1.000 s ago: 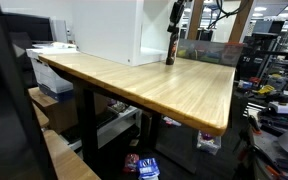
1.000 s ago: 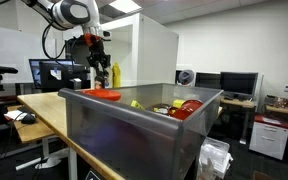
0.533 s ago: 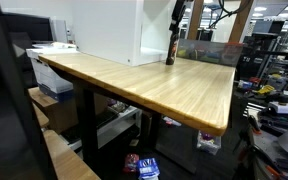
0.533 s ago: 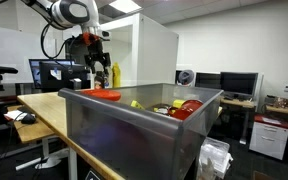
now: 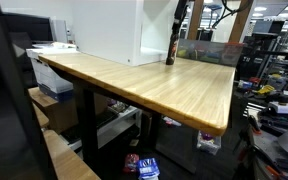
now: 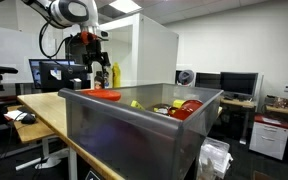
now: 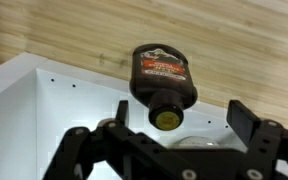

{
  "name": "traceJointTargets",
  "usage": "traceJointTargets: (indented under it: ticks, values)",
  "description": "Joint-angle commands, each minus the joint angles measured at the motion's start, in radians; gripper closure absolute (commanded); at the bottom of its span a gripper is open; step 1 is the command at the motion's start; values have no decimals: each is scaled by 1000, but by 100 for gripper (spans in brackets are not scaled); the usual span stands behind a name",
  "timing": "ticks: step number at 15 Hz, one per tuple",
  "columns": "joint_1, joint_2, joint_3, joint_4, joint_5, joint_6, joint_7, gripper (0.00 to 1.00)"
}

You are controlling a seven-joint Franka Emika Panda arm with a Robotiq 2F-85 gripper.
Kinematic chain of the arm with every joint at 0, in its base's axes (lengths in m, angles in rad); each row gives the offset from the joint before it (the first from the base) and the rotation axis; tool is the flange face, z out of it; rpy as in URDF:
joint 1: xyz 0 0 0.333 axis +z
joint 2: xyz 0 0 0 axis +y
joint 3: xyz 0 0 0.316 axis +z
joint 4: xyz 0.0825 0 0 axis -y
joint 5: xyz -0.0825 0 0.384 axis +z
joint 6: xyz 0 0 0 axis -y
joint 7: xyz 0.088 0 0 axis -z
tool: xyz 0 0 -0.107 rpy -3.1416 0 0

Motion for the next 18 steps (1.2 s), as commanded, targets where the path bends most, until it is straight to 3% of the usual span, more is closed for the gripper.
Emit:
traceJointTargets:
  ticks: [1,3,6,8,10,18]
  values:
    - [-20,-22,18,-15,-26,-26,53,0]
    - [-23,-21,21,-19,-33,-19,84,0]
    - [-26,-20,25,-25,-58,8,136,12]
    - [-26,-17,27,-23,-70,6,161,33]
    - [-25,-15,29,-24,-77,6,180,45]
    - [-23,-16,38,-33,-94,41,206,85]
